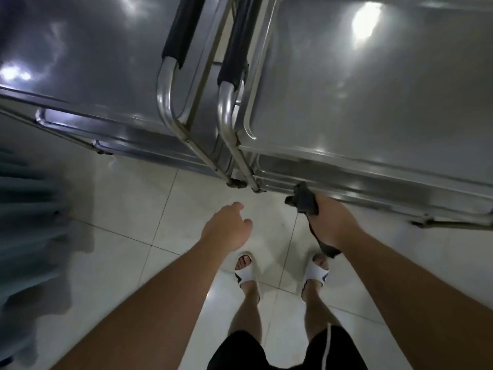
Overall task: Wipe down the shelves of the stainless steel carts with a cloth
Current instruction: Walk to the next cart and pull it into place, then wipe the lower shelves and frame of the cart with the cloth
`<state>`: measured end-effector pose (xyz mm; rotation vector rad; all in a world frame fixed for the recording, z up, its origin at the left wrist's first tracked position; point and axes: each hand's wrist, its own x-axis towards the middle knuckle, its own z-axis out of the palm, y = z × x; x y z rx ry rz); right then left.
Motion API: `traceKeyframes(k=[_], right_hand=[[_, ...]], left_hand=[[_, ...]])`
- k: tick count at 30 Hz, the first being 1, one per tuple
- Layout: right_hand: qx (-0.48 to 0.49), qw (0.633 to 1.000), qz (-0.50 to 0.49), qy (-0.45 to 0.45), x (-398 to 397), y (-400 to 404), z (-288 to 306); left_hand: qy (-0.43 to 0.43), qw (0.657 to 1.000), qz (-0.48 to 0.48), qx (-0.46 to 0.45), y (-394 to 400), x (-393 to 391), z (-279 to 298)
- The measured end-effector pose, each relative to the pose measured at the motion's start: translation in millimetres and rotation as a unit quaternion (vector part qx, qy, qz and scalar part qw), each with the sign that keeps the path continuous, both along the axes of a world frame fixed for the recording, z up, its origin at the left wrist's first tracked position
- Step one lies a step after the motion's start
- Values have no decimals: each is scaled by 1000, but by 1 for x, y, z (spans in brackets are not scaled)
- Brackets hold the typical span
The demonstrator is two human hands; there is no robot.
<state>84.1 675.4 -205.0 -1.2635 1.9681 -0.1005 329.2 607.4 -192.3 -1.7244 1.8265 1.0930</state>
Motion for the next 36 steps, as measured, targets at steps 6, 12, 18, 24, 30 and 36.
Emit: traceKeyframes(k=[6,12,18,24,30,36], right_hand=[[3,999,-44,2,20,-36,-72],[-66,995,-76,10,8,-68,-142],[-160,984,-72,2,-2,-121,-192],[-265,963,-10,39,21,-158,-236],[-183,964,190,17,55,-186,-290],[-217,954,178,108,44,-161,-309]], left_hand=[[44,997,67,-6,-47,-2,-79],[112,977,154,-93,-97,-18,-153],[247,921,205,-221,-128,-33,-210],[428,820,283,-252,-138,-46,-256],[506,744,295,-322,-144,-57,-274],[544,705,292,-348,-150,-64,-288]])
